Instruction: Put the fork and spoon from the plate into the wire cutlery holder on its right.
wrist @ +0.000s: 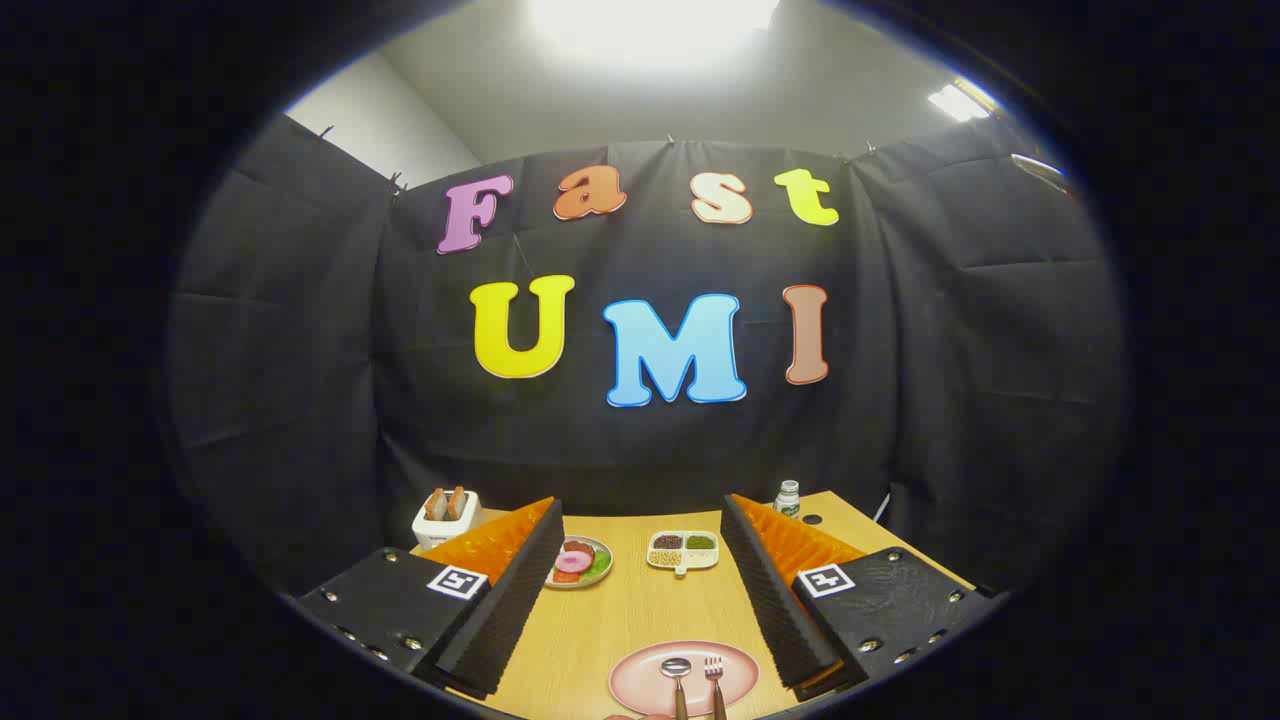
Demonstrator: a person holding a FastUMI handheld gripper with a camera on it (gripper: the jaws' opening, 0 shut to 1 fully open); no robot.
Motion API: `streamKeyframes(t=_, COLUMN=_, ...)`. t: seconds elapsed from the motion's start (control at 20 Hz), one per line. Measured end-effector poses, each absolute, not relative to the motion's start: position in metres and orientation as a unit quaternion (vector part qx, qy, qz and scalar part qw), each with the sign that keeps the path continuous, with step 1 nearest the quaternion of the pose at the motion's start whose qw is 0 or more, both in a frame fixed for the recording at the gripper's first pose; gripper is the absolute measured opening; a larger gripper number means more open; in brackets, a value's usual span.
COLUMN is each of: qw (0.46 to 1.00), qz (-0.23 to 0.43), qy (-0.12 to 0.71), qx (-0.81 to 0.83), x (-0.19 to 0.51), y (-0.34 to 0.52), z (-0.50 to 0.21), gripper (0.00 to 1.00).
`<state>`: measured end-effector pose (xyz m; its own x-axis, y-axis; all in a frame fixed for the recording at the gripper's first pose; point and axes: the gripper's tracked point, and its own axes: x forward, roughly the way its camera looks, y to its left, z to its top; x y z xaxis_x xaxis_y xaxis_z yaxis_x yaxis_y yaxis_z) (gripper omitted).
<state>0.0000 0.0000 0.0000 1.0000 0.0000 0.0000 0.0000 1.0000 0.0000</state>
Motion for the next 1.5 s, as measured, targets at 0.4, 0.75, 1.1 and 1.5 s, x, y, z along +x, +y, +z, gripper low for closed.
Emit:
streamKeyframes(t=0.4, qw=1.0, qz=-0.019, qy=0.009, qx=0.006, x=-0.003, y=-0.006, z=-0.007, gripper=0.97)
streamKeyframes(t=0.75, qw=0.999, qz=-0.028, qy=0.024, qx=-0.005, x=-0.002, y=-0.009, z=-0.01, gripper=0.97)
streamKeyframes(t=1.1, qw=0.984, qz=-0.08, qy=0.158, qx=0.006, x=0.019, y=-0.042, z=-0.1, gripper=0.97)
streamKeyframes(t=1.5, qw=0.906, qz=-0.113, qy=0.407, qx=-0.007, x=0.019, y=-0.076, z=-0.254, gripper=0.97)
